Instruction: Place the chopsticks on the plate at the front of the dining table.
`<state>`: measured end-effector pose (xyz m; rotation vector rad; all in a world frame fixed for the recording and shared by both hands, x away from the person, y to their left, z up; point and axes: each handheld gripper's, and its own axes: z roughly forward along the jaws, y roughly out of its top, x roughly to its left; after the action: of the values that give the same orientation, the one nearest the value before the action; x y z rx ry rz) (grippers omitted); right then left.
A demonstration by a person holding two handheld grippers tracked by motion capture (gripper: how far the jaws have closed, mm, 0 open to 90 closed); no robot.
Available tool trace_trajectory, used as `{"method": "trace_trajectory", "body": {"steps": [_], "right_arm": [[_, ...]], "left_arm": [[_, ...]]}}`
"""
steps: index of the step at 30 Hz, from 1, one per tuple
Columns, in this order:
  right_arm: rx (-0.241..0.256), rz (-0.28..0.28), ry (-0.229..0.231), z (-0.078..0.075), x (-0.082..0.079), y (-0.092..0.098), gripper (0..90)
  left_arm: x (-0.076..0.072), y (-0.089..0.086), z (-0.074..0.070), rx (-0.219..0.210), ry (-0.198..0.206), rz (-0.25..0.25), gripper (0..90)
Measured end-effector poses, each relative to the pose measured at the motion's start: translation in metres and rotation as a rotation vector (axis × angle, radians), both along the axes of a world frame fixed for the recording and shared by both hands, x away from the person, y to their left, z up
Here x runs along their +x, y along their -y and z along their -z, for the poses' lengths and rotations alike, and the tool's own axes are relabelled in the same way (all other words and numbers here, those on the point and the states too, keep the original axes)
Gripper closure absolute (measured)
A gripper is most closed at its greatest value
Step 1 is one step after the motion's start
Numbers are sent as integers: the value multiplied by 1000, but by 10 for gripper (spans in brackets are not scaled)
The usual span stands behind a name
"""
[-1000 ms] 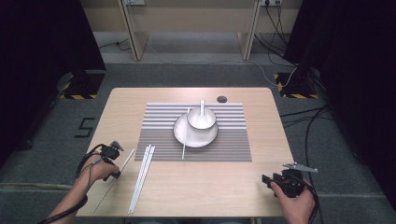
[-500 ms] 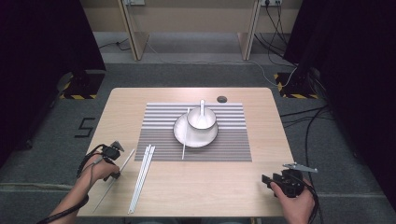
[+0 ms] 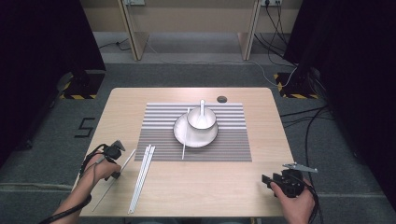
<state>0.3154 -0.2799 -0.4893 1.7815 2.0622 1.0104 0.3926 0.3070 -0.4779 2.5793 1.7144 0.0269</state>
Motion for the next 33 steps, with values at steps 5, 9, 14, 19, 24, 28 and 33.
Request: {"method": "trace_trajectory", "body": {"steps": [5, 9, 14, 19, 24, 28, 33], "right_arm": [[0, -1, 0, 0, 0, 0, 463], [-1, -1, 0, 0, 0, 0, 463], [0, 1, -2, 0, 0, 0, 463], [0, 3, 1, 0, 0, 0, 463], [1, 2, 1, 0, 0, 1, 463], [2, 3, 1, 0, 0, 1, 463], [2, 3, 1, 0, 0, 1, 462]], "left_arm": [[0, 0, 0, 0, 2, -11, 842], [-2, -1, 0, -13, 14, -60, 844], [-3, -3, 0, -24, 22, -68, 845], [-3, -3, 0, -22, 19, -71, 845], [-2, -2, 0, -21, 20, -69, 845], [-2, -2, -1, -25, 24, -67, 845], [-3, -1, -3, -27, 27, -63, 845]]}}
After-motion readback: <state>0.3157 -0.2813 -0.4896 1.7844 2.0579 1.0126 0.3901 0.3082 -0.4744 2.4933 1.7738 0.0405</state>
